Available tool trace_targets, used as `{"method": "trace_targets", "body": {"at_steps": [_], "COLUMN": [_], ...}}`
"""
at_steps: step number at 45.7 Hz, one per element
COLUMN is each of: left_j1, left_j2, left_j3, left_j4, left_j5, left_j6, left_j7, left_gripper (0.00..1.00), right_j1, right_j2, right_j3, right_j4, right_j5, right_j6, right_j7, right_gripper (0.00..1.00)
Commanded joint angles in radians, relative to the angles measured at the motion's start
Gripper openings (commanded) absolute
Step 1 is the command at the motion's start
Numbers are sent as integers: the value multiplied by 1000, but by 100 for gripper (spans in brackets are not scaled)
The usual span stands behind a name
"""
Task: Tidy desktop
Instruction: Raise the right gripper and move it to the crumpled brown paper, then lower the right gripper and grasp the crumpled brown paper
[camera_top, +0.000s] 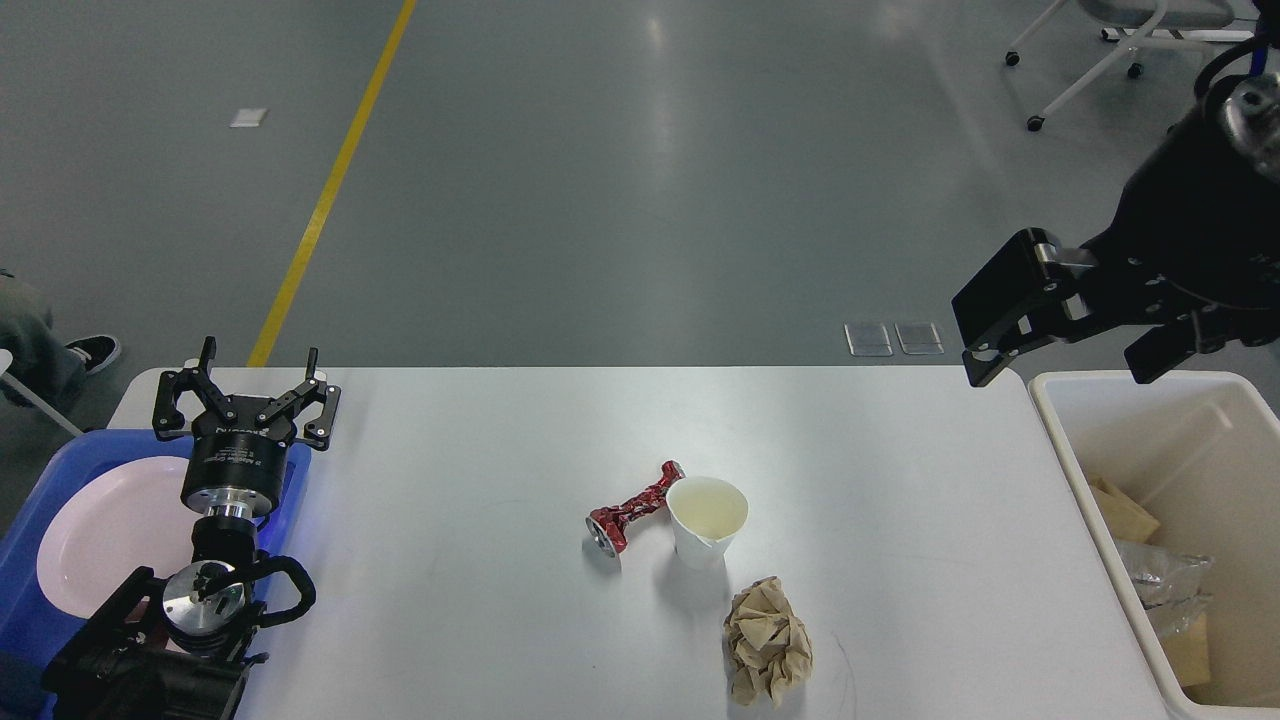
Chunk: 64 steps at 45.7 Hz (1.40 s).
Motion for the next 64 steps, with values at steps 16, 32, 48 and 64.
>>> {"method": "trace_targets", "body": {"at_steps": [16,32,48,64], "left_j1": [-2,-2,-2,-2], "left_j2": [0,0,0,0], "left_j3": [0,0,0,0], "left_j4": [0,0,0,0], "left_j5": [0,0,0,0], "left_j6": [0,0,0,0], "left_j7": [0,0,0,0], "left_gripper": [96,96,96,96], "right_j1": [-338,-809,-1113,-1271], "right_j2": [4,122,215,297], "right_j3": [133,324,396,398], "right_j4": [-16,-29,-121,-263], "right_j5": [12,5,-29,-46], "right_j6": [-159,-647,-859,-928], "right_j7": [3,-1,0,0], "right_gripper": [98,98,98,98]}}
